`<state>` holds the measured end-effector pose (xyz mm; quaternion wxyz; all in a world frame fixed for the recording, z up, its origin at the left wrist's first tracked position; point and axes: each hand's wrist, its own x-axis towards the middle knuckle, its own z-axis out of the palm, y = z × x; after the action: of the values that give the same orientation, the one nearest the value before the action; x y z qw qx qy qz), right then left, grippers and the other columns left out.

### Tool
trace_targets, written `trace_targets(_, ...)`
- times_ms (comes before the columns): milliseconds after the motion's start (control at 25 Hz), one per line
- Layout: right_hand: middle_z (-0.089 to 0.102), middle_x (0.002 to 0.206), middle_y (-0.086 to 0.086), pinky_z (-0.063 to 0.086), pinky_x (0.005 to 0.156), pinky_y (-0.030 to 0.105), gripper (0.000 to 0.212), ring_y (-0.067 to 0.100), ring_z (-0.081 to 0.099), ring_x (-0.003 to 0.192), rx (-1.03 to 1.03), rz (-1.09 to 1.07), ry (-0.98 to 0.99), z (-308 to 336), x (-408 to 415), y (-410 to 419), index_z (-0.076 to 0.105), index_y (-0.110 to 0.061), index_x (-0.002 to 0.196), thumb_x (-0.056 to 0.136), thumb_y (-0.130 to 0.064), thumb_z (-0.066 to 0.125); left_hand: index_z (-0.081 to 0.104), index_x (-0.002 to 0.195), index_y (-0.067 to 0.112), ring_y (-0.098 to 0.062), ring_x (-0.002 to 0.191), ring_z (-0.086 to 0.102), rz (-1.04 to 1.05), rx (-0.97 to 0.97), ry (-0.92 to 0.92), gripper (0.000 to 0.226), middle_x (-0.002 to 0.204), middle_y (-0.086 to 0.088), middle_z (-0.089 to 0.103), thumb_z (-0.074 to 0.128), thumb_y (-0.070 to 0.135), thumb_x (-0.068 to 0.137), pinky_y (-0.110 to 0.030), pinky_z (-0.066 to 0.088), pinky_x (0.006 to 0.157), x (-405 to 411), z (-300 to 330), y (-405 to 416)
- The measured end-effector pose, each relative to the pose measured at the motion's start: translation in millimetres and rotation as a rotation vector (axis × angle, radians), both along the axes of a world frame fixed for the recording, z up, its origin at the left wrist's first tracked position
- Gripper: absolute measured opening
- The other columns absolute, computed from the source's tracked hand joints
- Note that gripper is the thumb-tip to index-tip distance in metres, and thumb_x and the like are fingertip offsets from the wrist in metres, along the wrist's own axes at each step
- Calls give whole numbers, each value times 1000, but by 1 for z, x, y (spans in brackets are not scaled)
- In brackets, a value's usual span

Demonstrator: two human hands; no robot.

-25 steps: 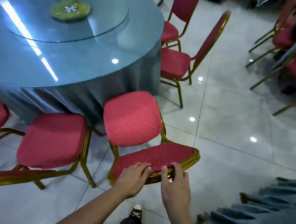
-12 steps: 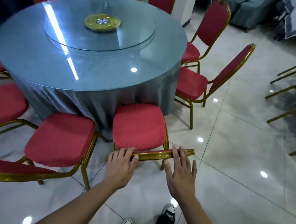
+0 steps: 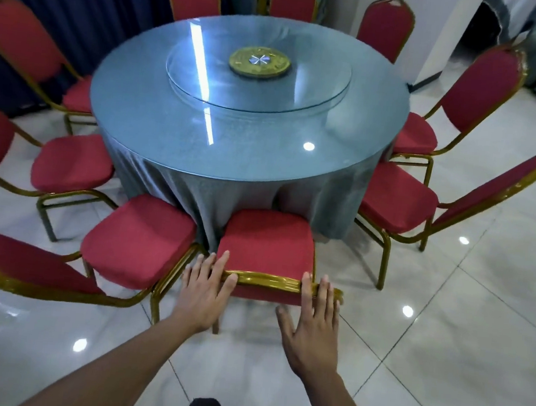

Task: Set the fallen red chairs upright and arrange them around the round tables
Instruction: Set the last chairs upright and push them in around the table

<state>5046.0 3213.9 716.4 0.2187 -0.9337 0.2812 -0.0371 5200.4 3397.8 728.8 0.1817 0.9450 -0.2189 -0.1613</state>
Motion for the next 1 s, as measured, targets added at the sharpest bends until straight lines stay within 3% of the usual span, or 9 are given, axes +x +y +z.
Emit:
trace_targets(120, -18, 167, 2, 1, 126, 44, 80, 17, -20, 152, -9, 38, -9, -2, 10, -34, -16, -39, 156, 97, -72, 27, -2, 157, 43, -17, 154, -12, 36, -12, 30, 93, 168, 3, 2, -12, 88, 76, -48, -8, 124, 0, 4, -26)
trace_targets(280, -19, 167, 3, 1, 126, 45, 80, 17, -21, 152, -6, 62, 11, -2, 39, -91, -17, -38, 156, 97, -72, 24, -4, 157, 44, -17, 153, -15, 82, -41, 36, 88, 169, 3, -1, -6, 85, 80, -48, -12, 123, 9, 4, -73)
trace_targets(1000, -31, 163, -2, -10, 120, 37, 79, 15, -29, 148, 39, 151, 137, 5, 197, -229, -21, -41, 154, 96, -74, 21, -1, 156, 46, -16, 152, -20, 157, -99, 37, 86, 168, 6, -8, -4, 87, 80, -50, -17, 121, 150, -4, -196)
